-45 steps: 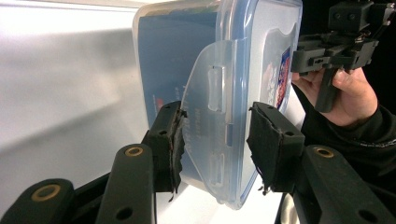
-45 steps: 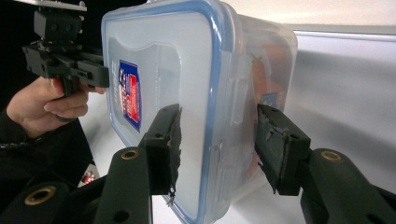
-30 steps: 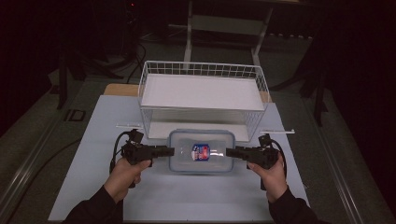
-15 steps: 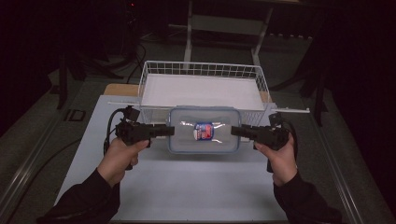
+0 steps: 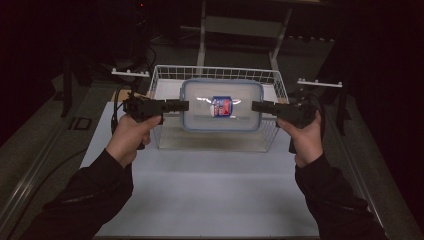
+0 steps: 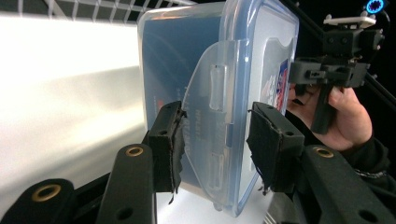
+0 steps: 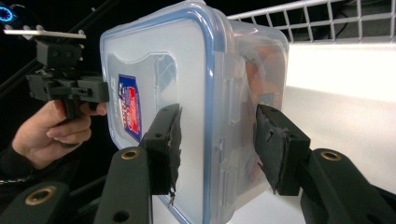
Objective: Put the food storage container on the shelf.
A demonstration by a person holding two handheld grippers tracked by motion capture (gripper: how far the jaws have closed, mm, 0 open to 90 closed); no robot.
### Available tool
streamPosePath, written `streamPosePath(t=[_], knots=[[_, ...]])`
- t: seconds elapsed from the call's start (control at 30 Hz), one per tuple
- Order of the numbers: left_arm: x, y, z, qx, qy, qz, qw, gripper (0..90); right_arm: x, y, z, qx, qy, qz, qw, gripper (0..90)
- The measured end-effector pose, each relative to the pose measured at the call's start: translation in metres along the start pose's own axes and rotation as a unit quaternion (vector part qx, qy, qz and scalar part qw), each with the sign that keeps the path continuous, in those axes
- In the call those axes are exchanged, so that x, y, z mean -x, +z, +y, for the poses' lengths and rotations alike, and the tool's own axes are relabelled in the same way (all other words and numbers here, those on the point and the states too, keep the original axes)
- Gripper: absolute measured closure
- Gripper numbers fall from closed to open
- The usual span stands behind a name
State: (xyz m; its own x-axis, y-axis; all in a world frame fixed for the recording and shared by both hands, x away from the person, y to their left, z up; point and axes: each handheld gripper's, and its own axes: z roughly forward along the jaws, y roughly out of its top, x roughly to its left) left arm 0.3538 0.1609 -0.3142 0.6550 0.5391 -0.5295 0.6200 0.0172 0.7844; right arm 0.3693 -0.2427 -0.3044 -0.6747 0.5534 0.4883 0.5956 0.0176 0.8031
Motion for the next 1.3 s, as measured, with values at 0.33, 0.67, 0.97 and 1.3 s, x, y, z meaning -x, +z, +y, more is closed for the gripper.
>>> streamPosePath(t=[0.33, 0.67, 0.97, 1.3], knots=[[-0.028, 0.023, 0.025, 0.001, -0.029, 0.012, 0.9995, 55.3, 0.029, 0.018, 0.025, 0.004, 0.022, -0.013, 0.9997, 51.9], [-0.047, 0.036, 0.029, 0.006, -0.061, 0.011, 0.9980, 55.2, 0.048, 0.031, 0.030, 0.000, 0.036, -0.022, 0.9991, 51.7], [-0.053, 0.041, 0.036, 0.001, -0.065, 0.019, 0.9977, 52.3, 0.052, 0.036, 0.036, -0.002, 0.059, -0.028, 0.9979, 49.9], [-0.063, 0.054, 0.046, 0.004, -0.103, 0.032, 0.9942, 46.6, 0.060, 0.044, 0.042, -0.004, 0.094, -0.051, 0.9943, 48.1]])
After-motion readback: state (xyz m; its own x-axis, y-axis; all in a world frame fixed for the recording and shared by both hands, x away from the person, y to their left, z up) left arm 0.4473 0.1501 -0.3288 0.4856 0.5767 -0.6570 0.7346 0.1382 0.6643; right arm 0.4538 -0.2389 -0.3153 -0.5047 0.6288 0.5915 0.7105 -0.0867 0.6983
